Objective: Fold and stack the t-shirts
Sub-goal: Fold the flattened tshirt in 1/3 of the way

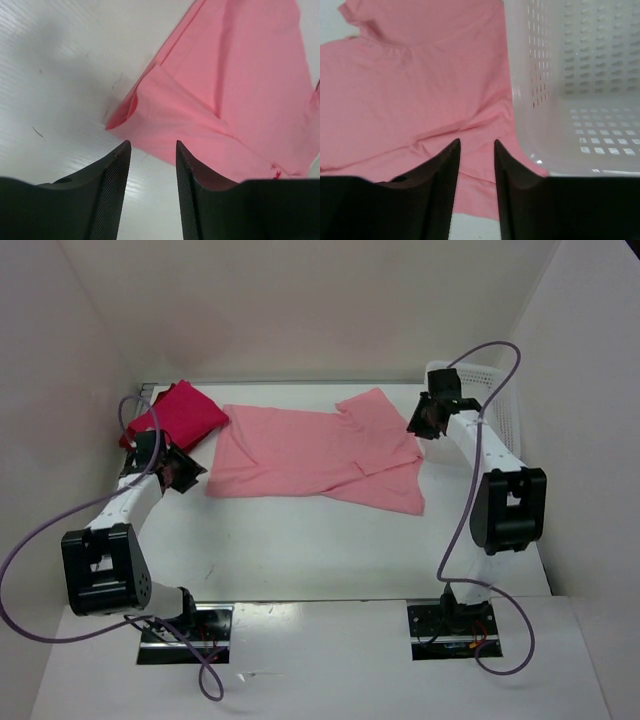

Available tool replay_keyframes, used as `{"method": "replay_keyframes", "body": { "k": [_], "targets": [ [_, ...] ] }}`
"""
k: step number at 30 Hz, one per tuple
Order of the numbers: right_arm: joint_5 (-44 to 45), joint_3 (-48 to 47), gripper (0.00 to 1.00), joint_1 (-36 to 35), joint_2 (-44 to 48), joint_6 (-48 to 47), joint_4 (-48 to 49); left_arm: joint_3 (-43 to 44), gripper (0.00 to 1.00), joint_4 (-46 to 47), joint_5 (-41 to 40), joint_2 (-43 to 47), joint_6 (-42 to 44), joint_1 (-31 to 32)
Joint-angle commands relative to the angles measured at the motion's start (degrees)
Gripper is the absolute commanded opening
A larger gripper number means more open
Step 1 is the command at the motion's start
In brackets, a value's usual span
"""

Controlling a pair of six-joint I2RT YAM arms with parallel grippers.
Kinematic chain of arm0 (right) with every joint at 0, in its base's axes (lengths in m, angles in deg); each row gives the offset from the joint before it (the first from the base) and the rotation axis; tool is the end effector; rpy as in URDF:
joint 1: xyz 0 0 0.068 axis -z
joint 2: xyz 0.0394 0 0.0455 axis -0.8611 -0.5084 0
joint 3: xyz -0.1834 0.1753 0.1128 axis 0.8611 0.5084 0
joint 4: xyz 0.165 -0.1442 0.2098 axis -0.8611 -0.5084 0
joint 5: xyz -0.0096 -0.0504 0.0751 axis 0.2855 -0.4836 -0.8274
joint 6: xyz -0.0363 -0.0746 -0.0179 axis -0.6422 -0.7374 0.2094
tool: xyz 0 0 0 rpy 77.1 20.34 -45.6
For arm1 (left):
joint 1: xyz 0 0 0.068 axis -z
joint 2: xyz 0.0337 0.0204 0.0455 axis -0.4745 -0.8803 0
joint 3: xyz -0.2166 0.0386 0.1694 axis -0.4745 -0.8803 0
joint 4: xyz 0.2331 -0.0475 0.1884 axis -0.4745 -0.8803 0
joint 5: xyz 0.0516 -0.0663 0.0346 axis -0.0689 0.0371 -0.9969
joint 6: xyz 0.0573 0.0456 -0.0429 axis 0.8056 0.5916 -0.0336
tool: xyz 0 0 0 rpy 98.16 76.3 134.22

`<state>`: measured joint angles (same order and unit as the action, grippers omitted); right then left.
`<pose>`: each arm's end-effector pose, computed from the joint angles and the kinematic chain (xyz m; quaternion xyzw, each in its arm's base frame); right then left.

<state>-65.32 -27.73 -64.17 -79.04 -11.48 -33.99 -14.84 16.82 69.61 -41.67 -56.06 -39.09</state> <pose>0.4700 0.0353 0.2278 0.1779 0.9259 0.0645 0.3270 0.3604 0.0619 0.1897 -0.4262 0.8157 -0.1582 0.3577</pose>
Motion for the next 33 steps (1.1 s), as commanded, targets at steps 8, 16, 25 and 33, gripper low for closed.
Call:
{"method": "replay_keyframes", "body": {
  "k": [8,16,25,33],
  "targets": [
    [-10.86,25.47,0.0,-1.94,27.61,3.6,4.08,-6.63,0.55,8.59,5.05,-9.11,-5.22,-0.13],
    [-12.19,36.56,0.37,-1.95,38.0,9.04,3.28,-4.7,0.32,10.28,4.34,-15.09,-6.45,-0.13],
    [-10.08,36.56,0.44,-2.47,38.0,12.11,-0.23,-8.91,0.0,-1.2,4.78,-6.51,2.58,-8.2],
    [-2.89,40.24,0.44,-7.66,42.3,21.87,-4.89,-5.32,0.0,-15.65,1.09,-0.5,7.35,-12.44]
  ]
}}
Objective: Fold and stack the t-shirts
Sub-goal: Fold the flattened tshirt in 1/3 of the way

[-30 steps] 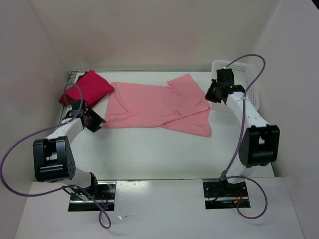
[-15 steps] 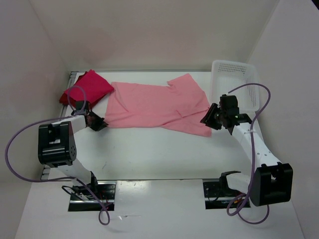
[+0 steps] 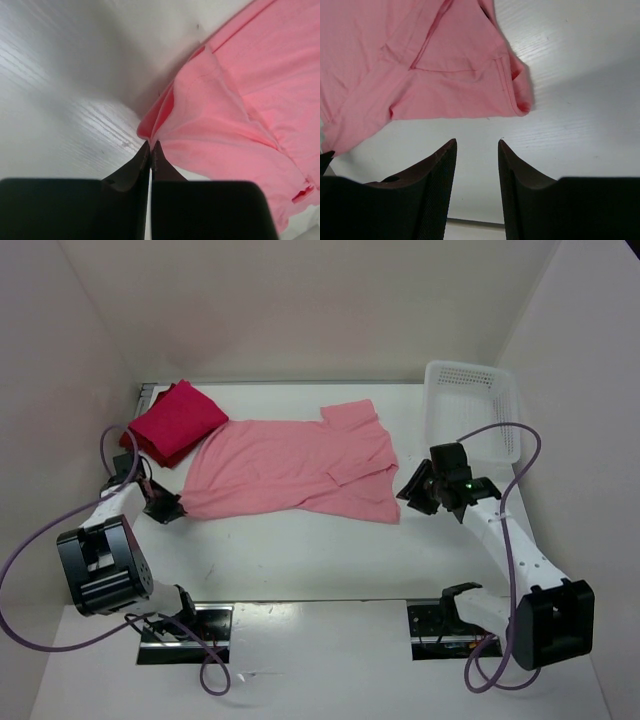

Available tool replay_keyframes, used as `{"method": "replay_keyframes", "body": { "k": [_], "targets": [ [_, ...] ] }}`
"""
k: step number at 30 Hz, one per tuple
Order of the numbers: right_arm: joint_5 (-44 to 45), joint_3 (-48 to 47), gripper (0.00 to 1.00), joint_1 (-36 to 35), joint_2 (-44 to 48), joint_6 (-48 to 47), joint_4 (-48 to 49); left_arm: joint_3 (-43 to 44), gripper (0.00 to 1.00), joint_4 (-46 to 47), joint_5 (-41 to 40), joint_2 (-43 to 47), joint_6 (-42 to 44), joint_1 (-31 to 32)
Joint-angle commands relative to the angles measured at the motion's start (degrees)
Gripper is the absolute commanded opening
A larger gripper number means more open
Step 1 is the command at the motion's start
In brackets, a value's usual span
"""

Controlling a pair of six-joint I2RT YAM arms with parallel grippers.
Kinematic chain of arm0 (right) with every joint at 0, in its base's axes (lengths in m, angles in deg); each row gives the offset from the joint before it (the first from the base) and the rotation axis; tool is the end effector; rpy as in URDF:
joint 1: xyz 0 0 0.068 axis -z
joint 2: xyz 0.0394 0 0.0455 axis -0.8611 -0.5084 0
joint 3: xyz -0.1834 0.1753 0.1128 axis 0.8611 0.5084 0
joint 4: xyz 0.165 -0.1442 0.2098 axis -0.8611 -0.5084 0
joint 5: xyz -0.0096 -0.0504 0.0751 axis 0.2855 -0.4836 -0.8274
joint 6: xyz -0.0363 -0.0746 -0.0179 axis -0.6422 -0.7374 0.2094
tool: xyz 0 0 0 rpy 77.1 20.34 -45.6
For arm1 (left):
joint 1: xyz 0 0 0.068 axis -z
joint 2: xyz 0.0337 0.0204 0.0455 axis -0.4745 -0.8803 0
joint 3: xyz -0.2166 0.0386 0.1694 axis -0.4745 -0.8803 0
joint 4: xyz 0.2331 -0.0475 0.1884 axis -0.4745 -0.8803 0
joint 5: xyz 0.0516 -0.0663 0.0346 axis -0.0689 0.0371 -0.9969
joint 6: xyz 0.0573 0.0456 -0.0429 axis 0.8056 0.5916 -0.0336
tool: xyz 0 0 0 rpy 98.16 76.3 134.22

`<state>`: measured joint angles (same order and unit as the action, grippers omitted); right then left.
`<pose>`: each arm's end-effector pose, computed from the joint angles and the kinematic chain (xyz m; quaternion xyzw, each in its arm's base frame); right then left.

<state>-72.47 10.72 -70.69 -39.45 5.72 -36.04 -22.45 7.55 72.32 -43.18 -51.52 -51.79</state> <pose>0.2821 0.0619 0.2133 0.2442 0.9130 0.1794 0.2733 0.2950 0.1171 0.1191 -0.5106 0.8240 -0.1031 0.2229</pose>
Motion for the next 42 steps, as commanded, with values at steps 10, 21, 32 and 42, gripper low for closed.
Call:
{"method": "replay_keyframes", "body": {
  "k": [10,21,32,42],
  "targets": [
    [8.4,9.45,0.44,-5.01,-9.39,12.76,7.09,-5.35,0.04,4.33,7.51,0.04,-0.63,-0.27],
    [11.13,9.72,0.48,-5.54,-15.81,10.31,14.83,-7.03,0.02,8.03,7.97,-0.5,-0.63,0.26],
    [13.06,6.37,0.0,-0.72,-18.73,8.54,12.47,-5.44,0.0,4.7,-0.03,3.64,-0.63,0.26],
    [8.23,9.98,0.0,4.92,-0.36,17.06,-2.38,-4.4,0.0,2.32,-2.85,3.12,-0.1,0.26]
  ]
}}
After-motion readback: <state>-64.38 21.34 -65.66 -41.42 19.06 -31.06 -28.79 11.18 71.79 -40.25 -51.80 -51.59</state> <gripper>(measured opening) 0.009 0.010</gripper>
